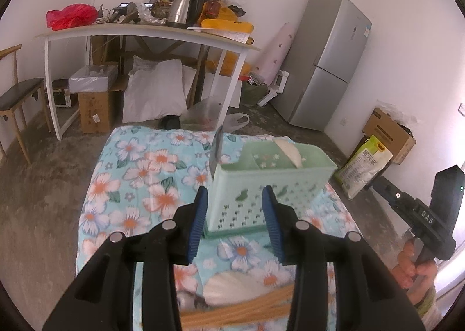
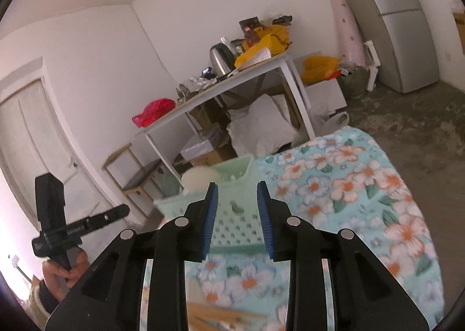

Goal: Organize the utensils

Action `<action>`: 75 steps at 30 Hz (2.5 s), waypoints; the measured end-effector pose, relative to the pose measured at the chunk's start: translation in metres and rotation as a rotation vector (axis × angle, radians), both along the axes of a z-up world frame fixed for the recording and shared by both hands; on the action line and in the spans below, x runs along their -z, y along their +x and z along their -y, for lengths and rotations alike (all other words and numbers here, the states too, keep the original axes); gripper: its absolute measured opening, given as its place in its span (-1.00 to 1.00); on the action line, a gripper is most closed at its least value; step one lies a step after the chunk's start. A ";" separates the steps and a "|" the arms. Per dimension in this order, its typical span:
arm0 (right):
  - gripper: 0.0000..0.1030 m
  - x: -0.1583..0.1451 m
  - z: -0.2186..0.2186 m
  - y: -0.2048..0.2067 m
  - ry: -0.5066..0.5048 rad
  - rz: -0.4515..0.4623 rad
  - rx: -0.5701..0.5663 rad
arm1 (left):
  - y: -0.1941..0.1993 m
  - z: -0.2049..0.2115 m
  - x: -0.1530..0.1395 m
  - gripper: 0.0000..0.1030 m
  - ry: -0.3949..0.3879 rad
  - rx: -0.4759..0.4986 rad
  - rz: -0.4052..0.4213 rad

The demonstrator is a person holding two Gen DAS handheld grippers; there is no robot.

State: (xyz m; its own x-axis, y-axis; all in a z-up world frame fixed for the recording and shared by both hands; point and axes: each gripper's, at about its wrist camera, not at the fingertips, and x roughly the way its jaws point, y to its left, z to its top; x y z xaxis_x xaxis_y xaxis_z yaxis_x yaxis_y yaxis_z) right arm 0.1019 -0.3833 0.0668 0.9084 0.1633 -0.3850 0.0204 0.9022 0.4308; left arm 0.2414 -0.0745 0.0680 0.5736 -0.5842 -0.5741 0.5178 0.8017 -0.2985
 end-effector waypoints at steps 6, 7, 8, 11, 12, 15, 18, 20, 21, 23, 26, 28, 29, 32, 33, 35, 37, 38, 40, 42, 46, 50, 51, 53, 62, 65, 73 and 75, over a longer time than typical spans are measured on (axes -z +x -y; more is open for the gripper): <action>-0.25 0.012 -0.036 -0.039 -0.100 -0.097 -0.041 | -0.037 -0.024 0.015 -0.14 0.005 -0.001 -0.036; -0.23 0.017 -0.042 -0.043 -0.108 -0.120 -0.048 | -0.043 -0.027 0.020 -0.14 0.012 -0.005 -0.047; -0.22 0.021 -0.046 -0.045 -0.112 -0.137 -0.055 | -0.049 -0.031 0.026 -0.13 0.017 -0.008 -0.058; -0.18 0.044 -0.061 -0.054 -0.113 -0.217 -0.078 | -0.068 -0.048 0.041 -0.12 -0.001 -0.038 -0.089; -0.18 0.055 -0.065 -0.057 -0.103 -0.253 -0.082 | -0.077 -0.056 0.048 -0.12 -0.024 -0.050 -0.114; -0.18 0.079 -0.071 -0.065 -0.071 -0.331 -0.077 | -0.097 -0.072 0.066 -0.12 -0.064 -0.078 -0.155; -0.18 0.099 -0.073 -0.070 -0.054 -0.393 -0.062 | -0.113 -0.078 0.082 -0.12 -0.074 -0.091 -0.183; -0.18 0.110 -0.074 -0.072 -0.035 -0.428 -0.057 | -0.119 -0.078 0.090 -0.12 -0.067 -0.085 -0.193; -0.18 0.118 -0.072 -0.071 -0.026 -0.455 -0.050 | -0.121 -0.078 0.097 -0.12 -0.067 -0.079 -0.210; -0.18 0.128 -0.069 -0.070 -0.009 -0.482 -0.039 | -0.121 -0.077 0.104 -0.12 -0.061 -0.073 -0.225; -0.18 0.133 -0.067 -0.073 0.018 -0.480 -0.039 | -0.118 -0.071 0.113 -0.12 -0.067 -0.052 -0.260; -0.18 0.133 -0.068 -0.072 0.011 -0.479 -0.041 | -0.114 -0.067 0.117 -0.13 -0.104 -0.039 -0.288; -0.18 0.133 -0.067 -0.072 0.008 -0.479 -0.043 | -0.113 -0.065 0.117 -0.14 -0.109 -0.038 -0.288; -0.18 0.132 -0.065 -0.073 0.016 -0.477 -0.051 | -0.106 -0.059 0.112 -0.19 -0.114 -0.034 -0.259; -0.18 0.133 -0.064 -0.074 0.024 -0.475 -0.053 | -0.101 -0.057 0.111 -0.20 -0.125 -0.035 -0.264; -0.18 0.133 -0.064 -0.073 0.034 -0.471 -0.053 | -0.089 -0.055 0.114 -0.23 -0.158 -0.039 -0.317; -0.18 0.134 -0.065 -0.074 0.038 -0.466 -0.053 | -0.079 -0.054 0.121 -0.25 -0.194 -0.051 -0.375; -0.18 0.134 -0.065 -0.074 0.038 -0.463 -0.053 | -0.074 -0.054 0.125 -0.26 -0.213 -0.062 -0.406; -0.18 0.135 -0.065 -0.076 0.040 -0.458 -0.056 | -0.067 -0.054 0.133 -0.29 -0.237 -0.085 -0.449; -0.18 0.136 -0.064 -0.076 0.043 -0.453 -0.061 | -0.063 -0.052 0.136 -0.43 -0.236 -0.102 -0.470; -0.18 0.136 -0.062 -0.078 0.050 -0.446 -0.075 | -0.072 -0.041 0.112 -0.44 -0.200 -0.043 -0.360; -0.18 0.137 -0.064 -0.077 0.040 -0.437 -0.080 | -0.066 -0.015 0.094 -0.44 -0.093 0.008 -0.252; -0.18 0.137 -0.065 -0.077 0.035 -0.435 -0.079 | -0.058 -0.007 0.097 -0.44 -0.065 0.017 -0.257; -0.18 0.137 -0.067 -0.079 0.024 -0.427 -0.078 | -0.045 0.005 0.106 -0.44 -0.008 0.010 -0.247; -0.18 0.142 -0.054 -0.086 0.105 -0.381 -0.111 | -0.094 0.037 0.123 -0.48 0.316 0.154 -0.004; -0.18 0.142 -0.051 -0.087 0.133 -0.375 -0.121 | -0.118 0.040 0.127 -0.48 0.402 0.209 0.061; -0.18 0.136 -0.045 -0.100 0.185 -0.379 -0.092 | -0.124 0.023 0.132 -0.48 0.305 0.180 0.024; -0.18 0.129 -0.045 -0.108 0.177 -0.371 -0.072 | -0.121 0.019 0.134 -0.48 0.278 0.163 0.003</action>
State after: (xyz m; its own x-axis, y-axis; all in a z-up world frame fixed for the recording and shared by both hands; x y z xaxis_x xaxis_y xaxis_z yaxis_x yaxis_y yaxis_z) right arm -0.0065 -0.3388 -0.0622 0.6971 0.3141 -0.6445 0.1436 0.8196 0.5547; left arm 0.1206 -0.0939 -0.0657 0.4874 -0.4891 -0.7233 0.6464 0.7591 -0.0776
